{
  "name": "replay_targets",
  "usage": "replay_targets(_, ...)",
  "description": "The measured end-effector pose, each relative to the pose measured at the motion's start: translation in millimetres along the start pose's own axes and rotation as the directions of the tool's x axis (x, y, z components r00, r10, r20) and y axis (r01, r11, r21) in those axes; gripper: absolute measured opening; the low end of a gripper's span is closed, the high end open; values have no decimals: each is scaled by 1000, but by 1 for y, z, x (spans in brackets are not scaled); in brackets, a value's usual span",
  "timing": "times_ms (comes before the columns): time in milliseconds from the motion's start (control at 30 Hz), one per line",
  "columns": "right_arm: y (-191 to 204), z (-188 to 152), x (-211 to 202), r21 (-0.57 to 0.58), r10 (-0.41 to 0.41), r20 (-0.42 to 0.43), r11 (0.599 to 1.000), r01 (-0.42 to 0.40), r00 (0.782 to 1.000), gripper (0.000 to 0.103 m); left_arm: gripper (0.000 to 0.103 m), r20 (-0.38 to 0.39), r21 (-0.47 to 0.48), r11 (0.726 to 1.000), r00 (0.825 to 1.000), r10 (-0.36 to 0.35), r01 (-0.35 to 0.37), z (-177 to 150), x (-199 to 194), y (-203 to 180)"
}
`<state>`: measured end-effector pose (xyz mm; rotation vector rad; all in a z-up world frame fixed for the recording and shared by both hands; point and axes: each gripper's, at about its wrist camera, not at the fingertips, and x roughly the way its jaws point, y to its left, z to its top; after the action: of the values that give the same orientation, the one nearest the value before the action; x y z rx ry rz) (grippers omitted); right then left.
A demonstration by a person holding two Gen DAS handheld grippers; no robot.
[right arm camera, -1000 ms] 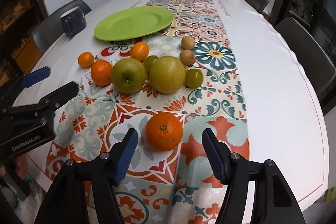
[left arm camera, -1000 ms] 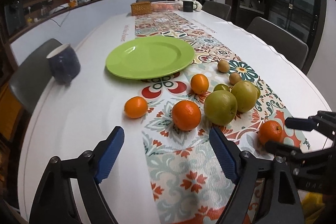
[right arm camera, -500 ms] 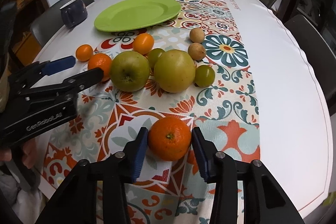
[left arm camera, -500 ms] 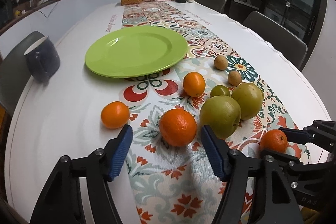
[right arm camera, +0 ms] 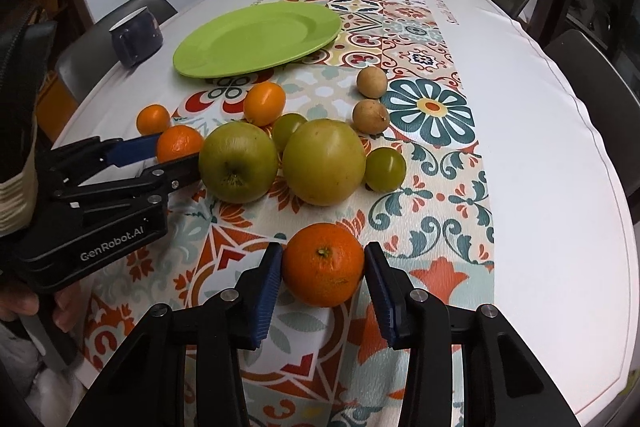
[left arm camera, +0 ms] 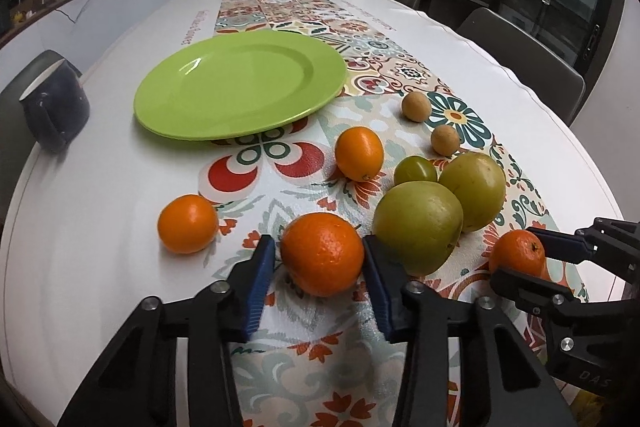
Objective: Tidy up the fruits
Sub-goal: 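Grasp an orange with the left tool while the right tool grasps another orange, then place the orange on the green plate with the left tool while the right tool places its orange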
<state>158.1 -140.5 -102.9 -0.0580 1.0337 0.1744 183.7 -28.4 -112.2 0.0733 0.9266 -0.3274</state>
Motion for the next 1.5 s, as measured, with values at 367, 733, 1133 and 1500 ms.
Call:
replay_targets(367,-9,1,-2,42,22,13,999,-22,1000,42,39,-14,-5,999,999,38,-38,-4,-9,-2)
replay_targets(733,-9,7,-26,22,49,112,998,-52,993,42,39,40,-24,996,996,83,-82,-2,-43,-5)
replay_targets(1133,0,36,-45,-49,112,205,993,-105,972,42,39,126,-42,991,984,128,-123,20,-72,4)
replay_targets(1500,11,105,-26,-99,162,242,985,-142,957,42,39,179,-30,988,972,154,-151,72,-62,31)
